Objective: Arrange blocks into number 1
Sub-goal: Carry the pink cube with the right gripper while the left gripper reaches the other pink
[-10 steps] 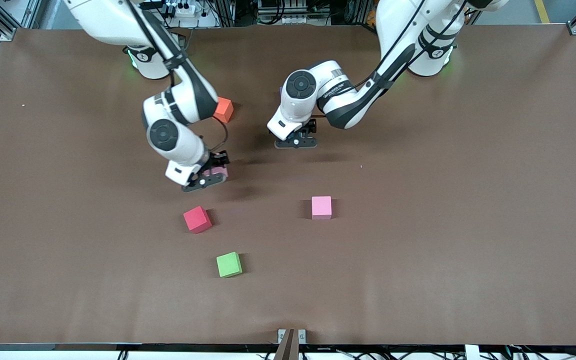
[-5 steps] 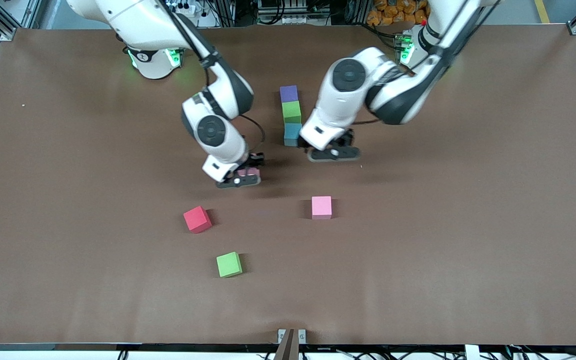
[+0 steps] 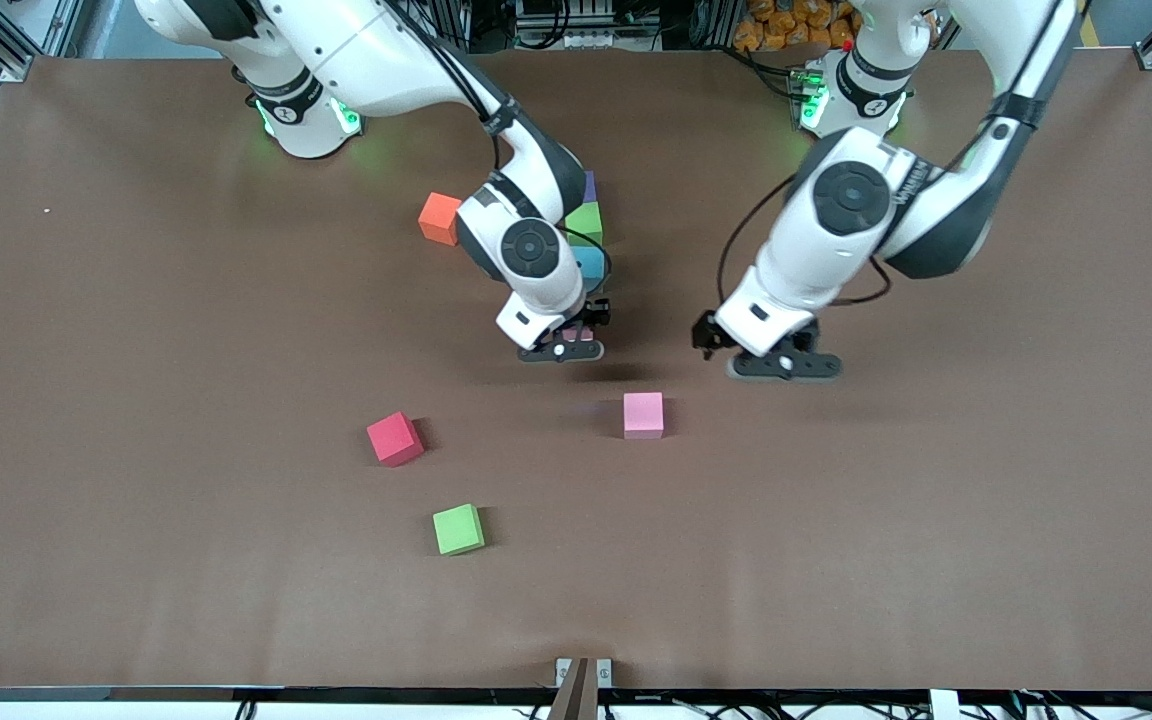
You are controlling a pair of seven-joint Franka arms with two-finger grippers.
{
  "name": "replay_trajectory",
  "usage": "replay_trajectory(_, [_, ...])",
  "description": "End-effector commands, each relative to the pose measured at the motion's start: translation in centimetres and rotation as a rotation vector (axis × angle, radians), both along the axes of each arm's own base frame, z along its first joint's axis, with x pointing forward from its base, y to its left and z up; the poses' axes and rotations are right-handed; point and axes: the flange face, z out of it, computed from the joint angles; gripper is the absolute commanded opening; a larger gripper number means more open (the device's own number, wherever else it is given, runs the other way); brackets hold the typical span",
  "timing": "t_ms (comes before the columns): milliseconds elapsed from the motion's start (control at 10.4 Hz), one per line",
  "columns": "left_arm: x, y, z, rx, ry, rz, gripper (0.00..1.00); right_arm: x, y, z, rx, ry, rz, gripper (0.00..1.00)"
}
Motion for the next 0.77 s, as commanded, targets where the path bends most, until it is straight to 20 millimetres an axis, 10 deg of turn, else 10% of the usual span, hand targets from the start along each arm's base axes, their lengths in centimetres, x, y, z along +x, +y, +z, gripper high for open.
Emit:
replay_trajectory(0, [3.9, 2.0, 0.4, -0.007, -0.043, -0.081, 1.00, -1.3, 1.9, -0.7, -0.020, 0.013, -0.018, 0.00])
replay_trajectory(671, [8.3, -1.3, -1.7, -0.060, -0.077, -0.123, 1.00, -5.8, 3.9, -0.7, -0.124, 0.072, 0.018, 0.00])
